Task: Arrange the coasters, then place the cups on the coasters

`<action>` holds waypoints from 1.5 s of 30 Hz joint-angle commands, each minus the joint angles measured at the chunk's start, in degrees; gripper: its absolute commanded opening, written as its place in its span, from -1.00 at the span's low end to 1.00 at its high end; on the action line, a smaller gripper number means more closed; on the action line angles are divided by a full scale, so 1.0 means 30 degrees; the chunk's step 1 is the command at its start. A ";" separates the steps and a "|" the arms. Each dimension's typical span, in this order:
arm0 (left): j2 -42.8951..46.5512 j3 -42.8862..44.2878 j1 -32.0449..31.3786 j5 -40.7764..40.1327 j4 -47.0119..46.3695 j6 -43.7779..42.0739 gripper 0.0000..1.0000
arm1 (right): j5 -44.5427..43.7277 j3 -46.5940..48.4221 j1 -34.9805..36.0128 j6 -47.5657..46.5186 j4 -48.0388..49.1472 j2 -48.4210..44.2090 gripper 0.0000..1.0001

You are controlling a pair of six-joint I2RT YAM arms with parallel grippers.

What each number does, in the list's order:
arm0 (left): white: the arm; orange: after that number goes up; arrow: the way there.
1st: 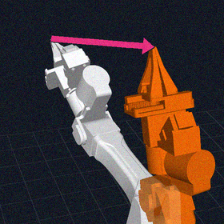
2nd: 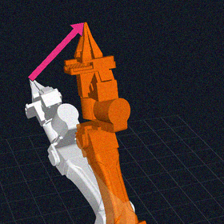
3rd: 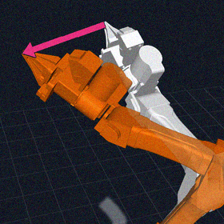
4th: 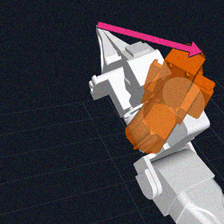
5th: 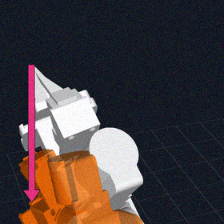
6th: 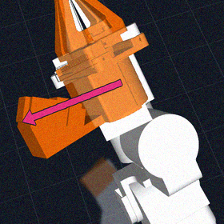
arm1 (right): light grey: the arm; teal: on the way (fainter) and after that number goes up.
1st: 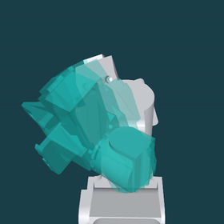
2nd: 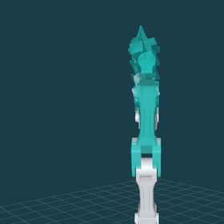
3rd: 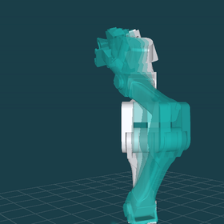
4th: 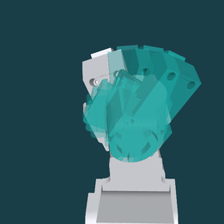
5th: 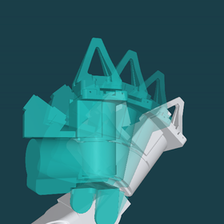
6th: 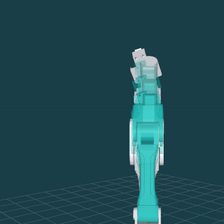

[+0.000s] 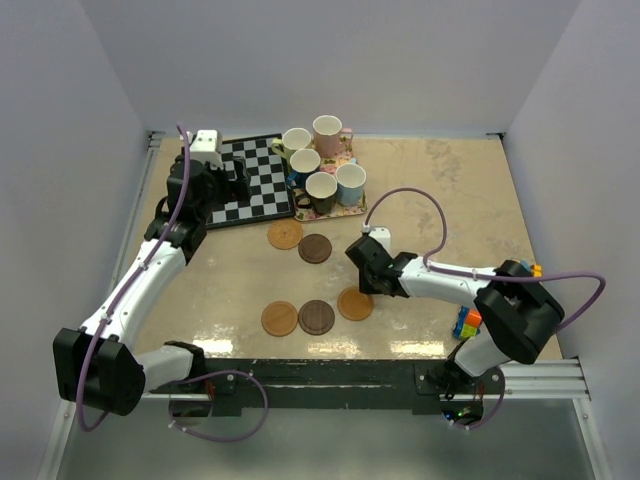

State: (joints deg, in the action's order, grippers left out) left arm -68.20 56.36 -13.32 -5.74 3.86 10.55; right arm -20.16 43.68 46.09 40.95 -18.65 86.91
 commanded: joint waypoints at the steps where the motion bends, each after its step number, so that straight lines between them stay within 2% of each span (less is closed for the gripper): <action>1: 0.0469 0.0052 -0.0188 0.0126 -0.0964 0.0323 1.00 | 0.0364 -0.0234 0.0399 0.0325 -0.0490 -0.0290 -0.64; 14: 0.0410 -0.0006 -0.0247 0.0125 -0.0964 0.0323 1.00 | 0.0716 -0.0615 0.0780 0.0676 -0.0695 -0.0788 -0.66; 21: 0.0381 0.0023 -0.0276 0.0067 -0.0964 0.0293 1.00 | -0.0453 0.0671 0.0723 0.0735 -0.1339 -0.0906 -0.54; 27: 0.0381 -0.0006 -0.0276 -0.0021 -0.0964 0.0264 1.00 | -0.1071 0.1844 0.0605 0.0296 -0.1077 -0.0350 -0.53; 35: 0.0323 -0.0007 -0.0305 -0.0079 -0.0993 0.0235 1.00 | -0.0603 0.2549 0.0576 -0.0231 -0.0023 0.1086 -0.59; 45: 0.0323 0.0023 -0.0305 -0.0050 -0.0993 0.0235 1.00 | 0.0714 0.1379 0.1306 0.0236 0.0564 0.0999 -0.75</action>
State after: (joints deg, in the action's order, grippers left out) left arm -68.20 56.36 -13.69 -5.76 3.88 10.55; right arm -19.64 49.21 48.40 40.60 -18.59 90.74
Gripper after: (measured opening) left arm 0.997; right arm 0.138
